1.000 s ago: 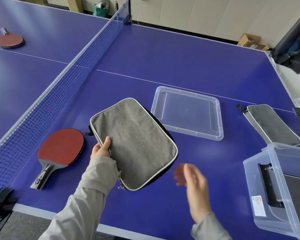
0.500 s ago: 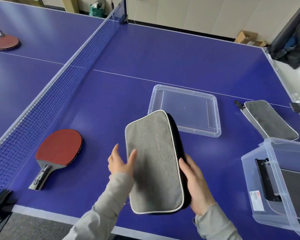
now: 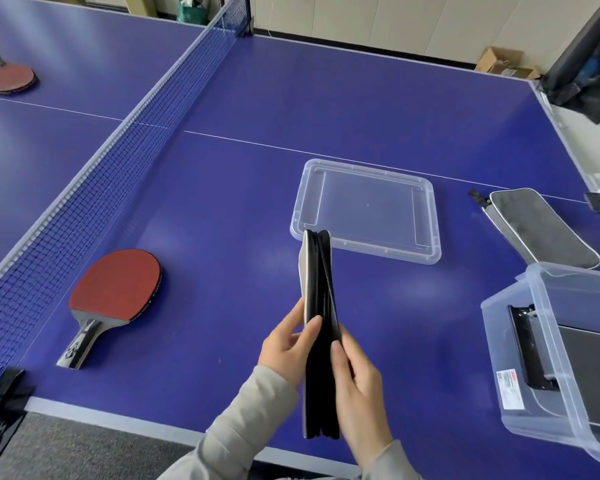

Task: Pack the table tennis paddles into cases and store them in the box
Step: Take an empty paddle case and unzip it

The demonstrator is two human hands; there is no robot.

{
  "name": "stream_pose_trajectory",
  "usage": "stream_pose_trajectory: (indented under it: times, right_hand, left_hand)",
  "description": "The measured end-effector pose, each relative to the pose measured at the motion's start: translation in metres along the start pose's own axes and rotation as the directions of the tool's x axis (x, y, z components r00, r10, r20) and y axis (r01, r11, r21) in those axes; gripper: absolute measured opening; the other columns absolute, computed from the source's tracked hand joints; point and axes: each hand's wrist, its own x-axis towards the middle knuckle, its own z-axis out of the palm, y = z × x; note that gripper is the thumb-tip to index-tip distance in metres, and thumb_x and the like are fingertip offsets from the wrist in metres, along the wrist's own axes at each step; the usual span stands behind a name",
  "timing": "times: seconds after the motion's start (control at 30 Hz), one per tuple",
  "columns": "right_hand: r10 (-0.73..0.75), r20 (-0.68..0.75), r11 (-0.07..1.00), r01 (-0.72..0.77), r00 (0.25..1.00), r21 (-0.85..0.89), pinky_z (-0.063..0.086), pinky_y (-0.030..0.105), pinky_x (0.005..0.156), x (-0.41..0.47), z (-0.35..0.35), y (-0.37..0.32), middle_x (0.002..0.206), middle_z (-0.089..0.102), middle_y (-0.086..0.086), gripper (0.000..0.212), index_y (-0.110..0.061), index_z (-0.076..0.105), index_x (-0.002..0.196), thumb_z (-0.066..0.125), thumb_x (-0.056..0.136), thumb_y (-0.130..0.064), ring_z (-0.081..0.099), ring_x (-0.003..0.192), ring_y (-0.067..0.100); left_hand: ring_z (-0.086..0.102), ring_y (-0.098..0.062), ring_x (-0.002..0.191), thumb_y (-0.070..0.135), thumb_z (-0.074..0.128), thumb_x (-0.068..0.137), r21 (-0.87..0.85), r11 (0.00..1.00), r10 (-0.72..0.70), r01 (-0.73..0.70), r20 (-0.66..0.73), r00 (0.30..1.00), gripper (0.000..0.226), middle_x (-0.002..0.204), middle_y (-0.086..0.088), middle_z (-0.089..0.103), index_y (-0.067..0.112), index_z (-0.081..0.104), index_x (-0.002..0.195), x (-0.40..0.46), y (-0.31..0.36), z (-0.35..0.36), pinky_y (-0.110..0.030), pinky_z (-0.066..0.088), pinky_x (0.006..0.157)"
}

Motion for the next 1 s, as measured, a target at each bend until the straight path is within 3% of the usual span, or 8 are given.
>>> stream_pose_trajectory:
  times: [0.13, 0.2, 0.3, 0.47, 0.6, 0.77, 0.9, 1.0]
  right_hand:
    - [0.026, -0.098, 1.0, -0.027, 0.995, -0.003, 0.048, 0.014, 0.085, 0.016, -0.035, 0.005, 0.107, 0.07, -0.012, 0.028, -0.025, 0.066, 0.112, 0.041, 0.1, -0.023, 0.062, 0.099, -0.002]
    - [0.081, -0.145, 0.997, -0.077, 0.986, 0.029, 0.05, 0.017, 0.079, 0.026, -0.063, 0.014, 0.1, 0.072, -0.007, 0.026, -0.024, 0.068, 0.103, 0.042, 0.1, -0.022, 0.064, 0.09, 0.002]
    - [0.198, -0.177, 0.98, -0.19, 0.964, 0.062, 0.052, 0.014, 0.073, 0.039, -0.101, 0.045, 0.093, 0.073, -0.01, 0.027, -0.023, 0.071, 0.092, 0.045, 0.099, -0.02, 0.065, 0.084, 0.003]
    - [0.301, -0.24, 0.901, -0.358, 0.923, -0.246, 0.043, 0.026, 0.068, 0.049, -0.133, 0.115, 0.076, 0.066, 0.013, 0.02, -0.003, 0.064, 0.08, 0.052, 0.095, -0.011, 0.052, 0.075, 0.015]
    - [0.252, -0.314, 0.813, -0.376, 0.916, -0.445, 0.037, 0.015, 0.054, 0.06, -0.126, 0.143, 0.047, 0.048, -0.011, 0.036, -0.025, 0.051, 0.058, 0.058, 0.089, -0.009, 0.041, 0.054, 0.015]
    - [0.248, -0.371, 0.769, -0.414, 0.895, -0.487, 0.049, 0.037, 0.076, 0.072, -0.104, 0.156, 0.084, 0.066, 0.011, 0.009, -0.002, 0.066, 0.09, 0.061, 0.088, -0.009, 0.06, 0.082, 0.032]
    - [-0.147, -0.275, 0.579, -0.143, 0.95, -0.803, 0.049, 0.045, 0.082, 0.068, -0.076, 0.152, 0.116, 0.059, 0.017, 0.041, -0.001, 0.059, 0.118, 0.071, 0.081, -0.012, 0.057, 0.104, 0.036]
    - [-0.219, 0.019, 0.369, 0.1, 0.976, -0.924, 0.05, 0.046, 0.087, 0.068, -0.039, 0.149, 0.133, 0.054, 0.015, 0.057, -0.01, 0.054, 0.131, 0.072, 0.08, -0.029, 0.054, 0.12, 0.035]
  left_hand:
    - [0.067, -0.019, 0.076, 0.015, 0.065, 0.087, 0.126, 0.989, 0.107, -0.078, -0.243, 0.964, 0.03, 0.095, -0.01, 0.071, 0.021, 0.064, 0.116, 0.012, -0.003, -0.043, -0.034, 0.053, 0.082]
    - [0.064, -0.02, 0.07, 0.008, 0.068, 0.083, 0.192, 0.981, 0.096, -0.027, -0.359, 0.928, 0.029, 0.089, -0.008, 0.069, 0.029, 0.065, 0.103, 0.021, -0.008, -0.077, -0.033, 0.052, 0.074]
    - [0.062, -0.023, 0.071, -0.007, 0.064, 0.079, 0.221, 0.968, -0.032, 0.119, -0.36, 0.932, 0.042, 0.09, -0.006, 0.067, 0.032, 0.063, 0.092, 0.037, -0.026, -0.121, -0.032, 0.05, 0.069]
    - [0.064, -0.029, 0.081, -0.007, 0.062, 0.076, 0.37, 0.897, -0.062, 0.243, -0.437, 0.897, 0.041, 0.09, -0.004, 0.068, 0.025, 0.065, 0.102, 0.058, -0.063, -0.144, -0.04, 0.053, 0.079]
    - [0.064, -0.022, 0.077, -0.002, 0.061, 0.078, 0.414, 0.88, -0.003, 0.234, -0.487, 0.874, 0.041, 0.091, -0.001, 0.068, 0.029, 0.065, 0.104, 0.076, -0.083, -0.146, -0.028, 0.047, 0.07]
    - [0.061, -0.03, 0.097, 0.001, 0.059, 0.083, 0.537, 0.816, 0.121, 0.215, -0.521, 0.845, 0.045, 0.104, -0.009, 0.064, 0.02, 0.058, 0.124, 0.101, -0.089, -0.152, -0.037, 0.046, 0.095]
    - [0.029, -0.032, 0.138, 0.044, 0.058, 0.086, 0.9, 0.379, 0.313, 0.214, -0.343, 0.886, 0.073, 0.152, -0.01, 0.03, 0.015, 0.027, 0.147, 0.103, -0.095, -0.14, -0.046, 0.023, 0.109]
    - [0.009, -0.022, 0.146, 0.077, 0.0, 0.079, 0.995, 0.089, 0.24, 0.046, -0.067, 0.968, 0.086, 0.159, 0.001, 0.004, 0.027, 0.01, 0.149, 0.093, -0.105, -0.111, -0.043, 0.01, 0.116]
